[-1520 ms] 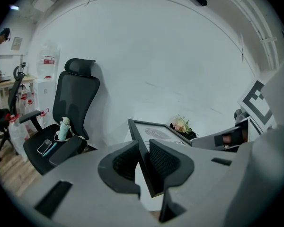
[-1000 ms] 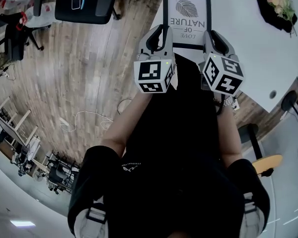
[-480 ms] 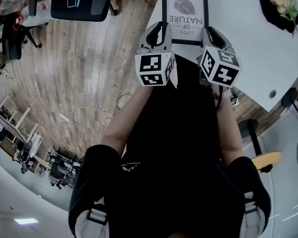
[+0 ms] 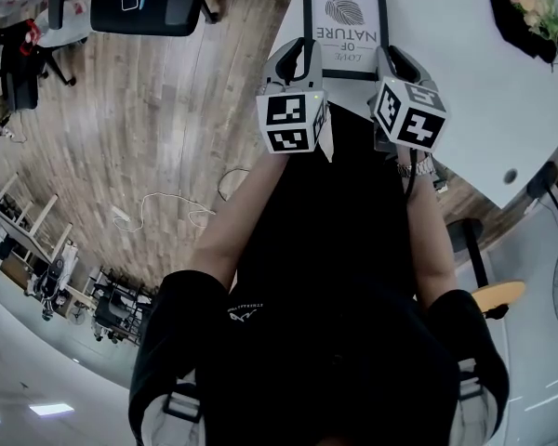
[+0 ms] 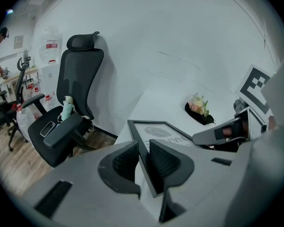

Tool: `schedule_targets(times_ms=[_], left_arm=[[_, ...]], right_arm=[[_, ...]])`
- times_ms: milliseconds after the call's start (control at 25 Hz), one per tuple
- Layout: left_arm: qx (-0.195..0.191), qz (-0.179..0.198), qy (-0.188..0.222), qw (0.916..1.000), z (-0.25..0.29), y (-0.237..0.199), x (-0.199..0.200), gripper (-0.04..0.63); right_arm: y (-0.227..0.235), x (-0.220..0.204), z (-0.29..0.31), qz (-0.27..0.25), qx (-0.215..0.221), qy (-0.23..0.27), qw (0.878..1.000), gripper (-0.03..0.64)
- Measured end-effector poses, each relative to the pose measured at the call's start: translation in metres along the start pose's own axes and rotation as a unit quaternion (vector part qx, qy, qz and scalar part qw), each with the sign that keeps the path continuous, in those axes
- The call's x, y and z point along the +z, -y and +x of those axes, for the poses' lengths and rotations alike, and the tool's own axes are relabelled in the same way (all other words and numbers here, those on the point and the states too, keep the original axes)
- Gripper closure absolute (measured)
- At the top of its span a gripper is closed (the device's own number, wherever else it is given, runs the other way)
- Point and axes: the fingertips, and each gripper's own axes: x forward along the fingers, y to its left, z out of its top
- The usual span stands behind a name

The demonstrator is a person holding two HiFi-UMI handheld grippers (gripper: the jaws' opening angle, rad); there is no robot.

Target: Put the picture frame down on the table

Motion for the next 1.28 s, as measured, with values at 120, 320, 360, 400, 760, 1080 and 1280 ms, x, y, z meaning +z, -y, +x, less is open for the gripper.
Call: schedule_targets(times_ms=[120,320,360,400,760,1080,1280], left_arm=[[0.000,0.003,-0.007,1.0000,0.005,-0.001,-0.005,0.520],[0.005,0.001,-0.018,0.9998,0.013,-0.001,-0.012,0.520],[0.005,-0.004,-0.021,0.9998,0.015,-0.002,-0.014,0.522],[0.004,-0.011,-0.023,0.9997,0.017,-0.003,-0.017,0.523],[0.000,-0.025,-0.041,0.9989,0.026,-0.008,-0.029,0.523],[0.006,-0.012,-0.042,0.9990,0.032,-0.001,-0.029,0.523],[0.006,-0.011,-0.043,0.9990,0.029,0.000,-0.030,0.523]], right_arm=[[0.002,-0.003,0.006,-0.001,-0.001,-0.007,1.000,0.548],[0.008,-0.009,0.014,0.005,0.002,-0.016,1.000,0.549],[0.010,-0.010,0.016,0.007,0.002,-0.019,1.000,0.549],[0.011,-0.012,0.019,0.010,0.002,-0.022,1.000,0.549],[0.014,-0.027,0.031,0.020,0.005,-0.048,0.999,0.558],[0.007,-0.029,0.037,0.002,0.006,-0.050,0.999,0.610],[0.007,-0.034,0.034,0.003,0.010,-0.052,0.999,0.611]])
